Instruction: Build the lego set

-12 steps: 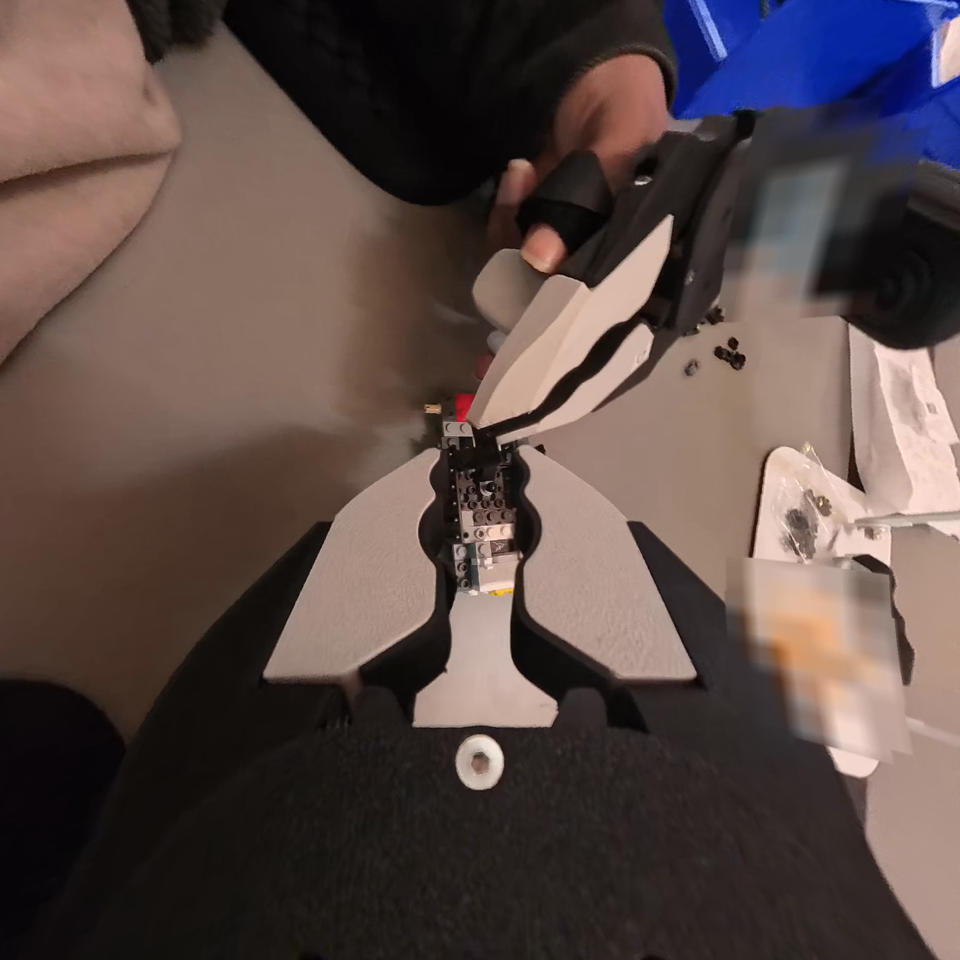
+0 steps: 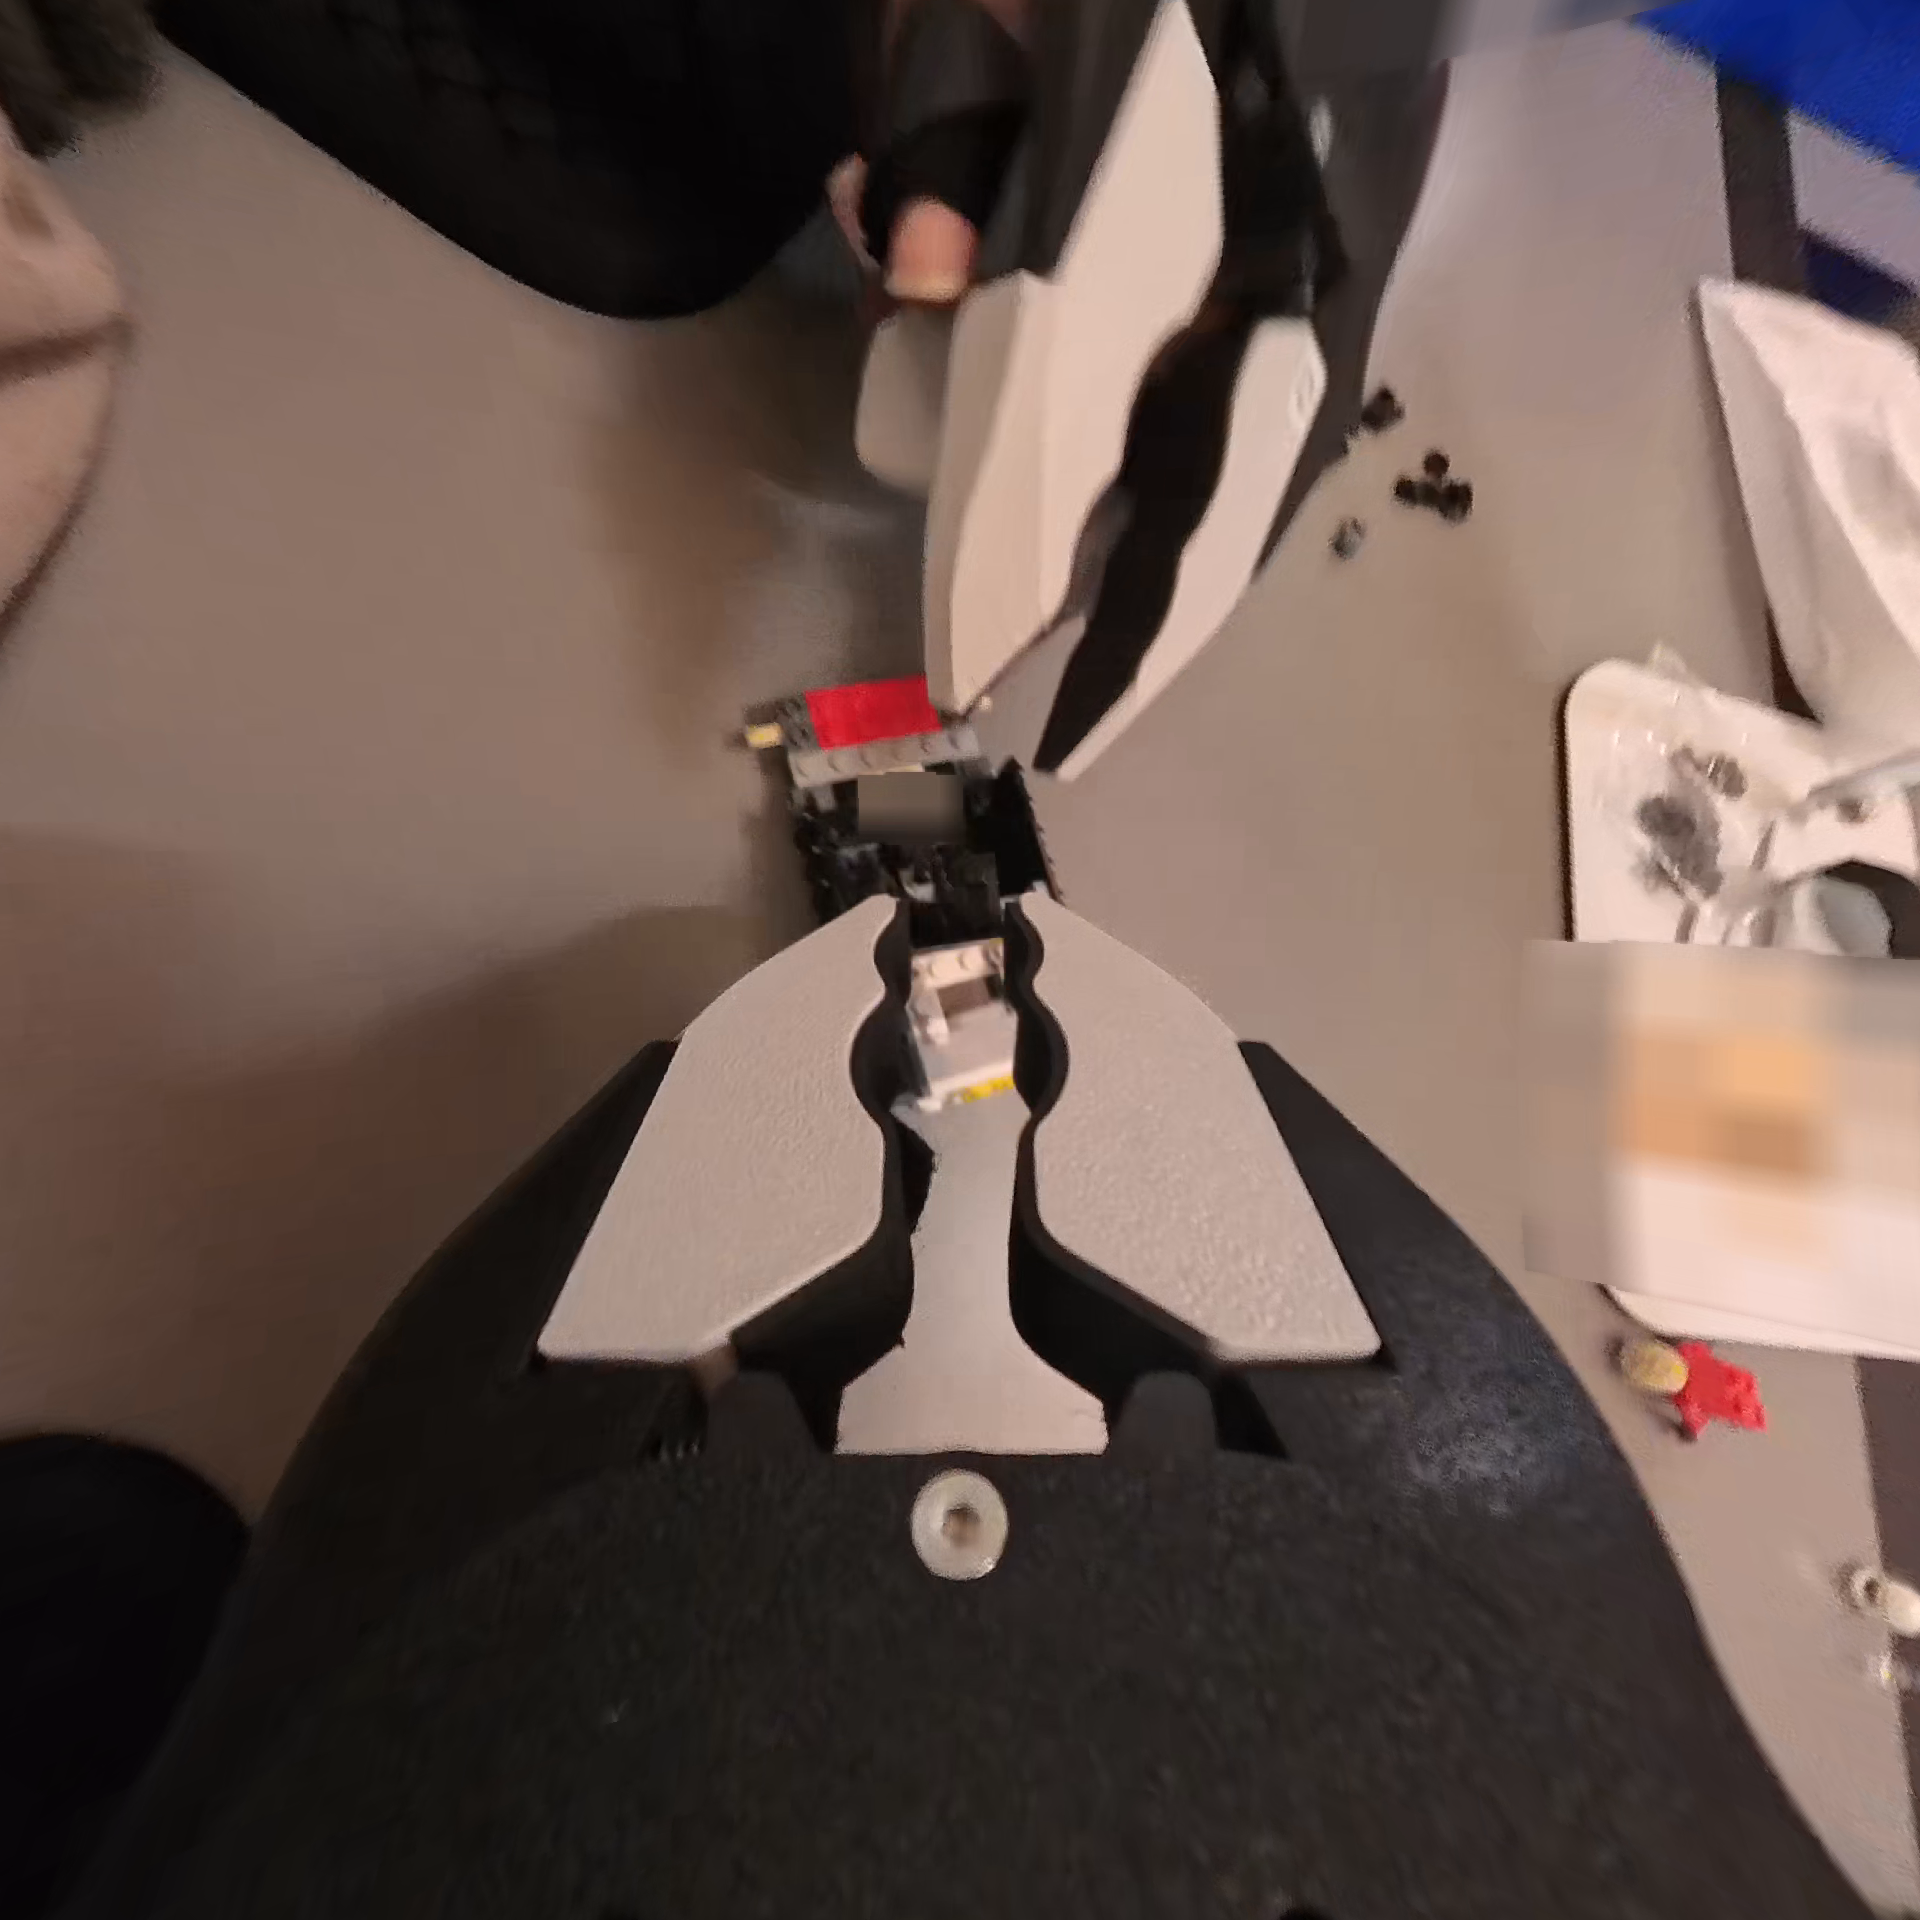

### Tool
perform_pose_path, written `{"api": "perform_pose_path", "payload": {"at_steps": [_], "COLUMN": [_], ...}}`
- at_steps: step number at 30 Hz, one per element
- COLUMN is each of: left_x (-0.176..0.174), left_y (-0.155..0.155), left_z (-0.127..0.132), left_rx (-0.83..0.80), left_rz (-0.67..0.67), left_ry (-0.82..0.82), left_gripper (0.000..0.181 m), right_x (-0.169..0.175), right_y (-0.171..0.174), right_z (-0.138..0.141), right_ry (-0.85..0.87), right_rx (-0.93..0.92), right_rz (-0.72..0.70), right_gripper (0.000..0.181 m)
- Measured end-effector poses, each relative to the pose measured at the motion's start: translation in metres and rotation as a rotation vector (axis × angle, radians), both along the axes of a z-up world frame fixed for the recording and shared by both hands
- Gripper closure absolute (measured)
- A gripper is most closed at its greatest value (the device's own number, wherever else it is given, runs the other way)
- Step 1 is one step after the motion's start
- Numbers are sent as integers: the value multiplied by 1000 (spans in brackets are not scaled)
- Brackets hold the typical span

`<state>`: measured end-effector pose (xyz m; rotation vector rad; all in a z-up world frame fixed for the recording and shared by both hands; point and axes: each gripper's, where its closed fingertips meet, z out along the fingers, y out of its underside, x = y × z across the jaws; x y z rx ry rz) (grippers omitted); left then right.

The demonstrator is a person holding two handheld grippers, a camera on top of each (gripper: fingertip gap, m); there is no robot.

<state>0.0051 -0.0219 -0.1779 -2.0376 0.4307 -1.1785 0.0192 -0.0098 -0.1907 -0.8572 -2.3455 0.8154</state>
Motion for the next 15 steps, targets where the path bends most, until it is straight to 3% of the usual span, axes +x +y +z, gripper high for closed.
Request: {"api": "perform_pose_path", "payload": {"at_steps": [5,15], "left_x": [-20,-17], "left_y": [5,7], "left_z": [-18,-33], "left_rx": [70,118], "left_rz": [73,72], "left_ry": [210,297], "left_gripper": [157,161], "right_x": [-7,-14], "right_y": [11,9], "right_z": [-17,-28], "right_ry": [-93,-173], "right_rx": [3,-34], "right_rz": [-17,18], "right_gripper": [165,165]}}
